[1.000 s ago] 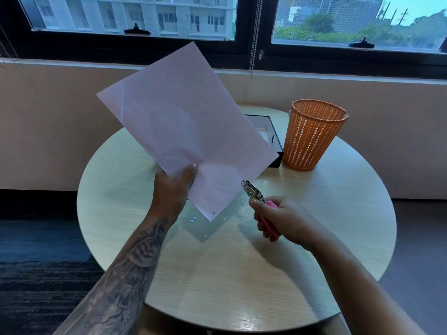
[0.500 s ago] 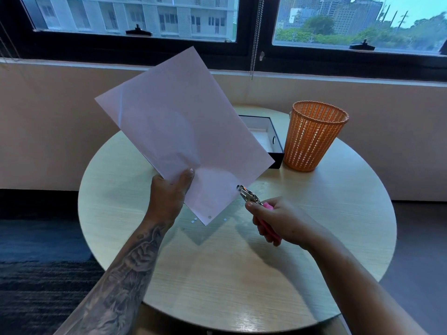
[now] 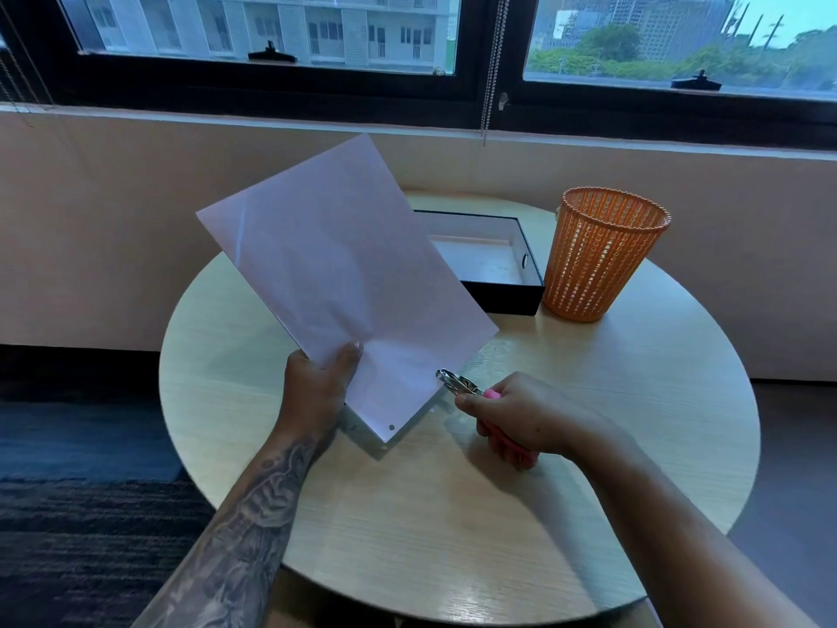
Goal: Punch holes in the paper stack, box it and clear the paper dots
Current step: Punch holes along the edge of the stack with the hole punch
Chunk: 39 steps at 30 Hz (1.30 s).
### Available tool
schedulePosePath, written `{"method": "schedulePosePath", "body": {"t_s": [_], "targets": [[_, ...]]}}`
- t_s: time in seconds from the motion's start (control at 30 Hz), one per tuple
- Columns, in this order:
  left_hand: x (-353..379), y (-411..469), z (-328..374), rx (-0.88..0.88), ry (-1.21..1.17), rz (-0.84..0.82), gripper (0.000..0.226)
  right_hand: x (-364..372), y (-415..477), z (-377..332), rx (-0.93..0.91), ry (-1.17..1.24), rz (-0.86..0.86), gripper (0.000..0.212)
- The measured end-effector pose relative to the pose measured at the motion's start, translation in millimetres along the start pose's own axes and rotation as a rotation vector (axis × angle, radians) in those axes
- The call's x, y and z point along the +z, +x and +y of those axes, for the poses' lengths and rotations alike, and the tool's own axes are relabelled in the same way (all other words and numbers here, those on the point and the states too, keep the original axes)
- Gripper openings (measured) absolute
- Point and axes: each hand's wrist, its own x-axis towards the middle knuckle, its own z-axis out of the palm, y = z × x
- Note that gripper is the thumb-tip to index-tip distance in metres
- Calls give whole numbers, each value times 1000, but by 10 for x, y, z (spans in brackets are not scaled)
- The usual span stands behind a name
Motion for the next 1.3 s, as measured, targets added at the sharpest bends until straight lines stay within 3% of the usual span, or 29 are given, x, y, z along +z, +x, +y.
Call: {"method": "schedulePosePath", "body": {"t_s": [0.6,0.87,1.0,1.13,1.3], "targets": [[6,11,-50,-3,-2,-20,2,18,118,-26,37,-107,-24,54],[9,-7,-48,3,-1,-42,13,19,114,-50,63,-122,-29,55],[5,-9,-24,4,-31,0,8,-45,53,-84,56,18,-36,52],[6,-13,53,31,-67,39,6,-186,4,62,-24,22,53,53],[-19,12,173,73,-98,54,8,-331,-110,243,-123,199,142,46]]}}
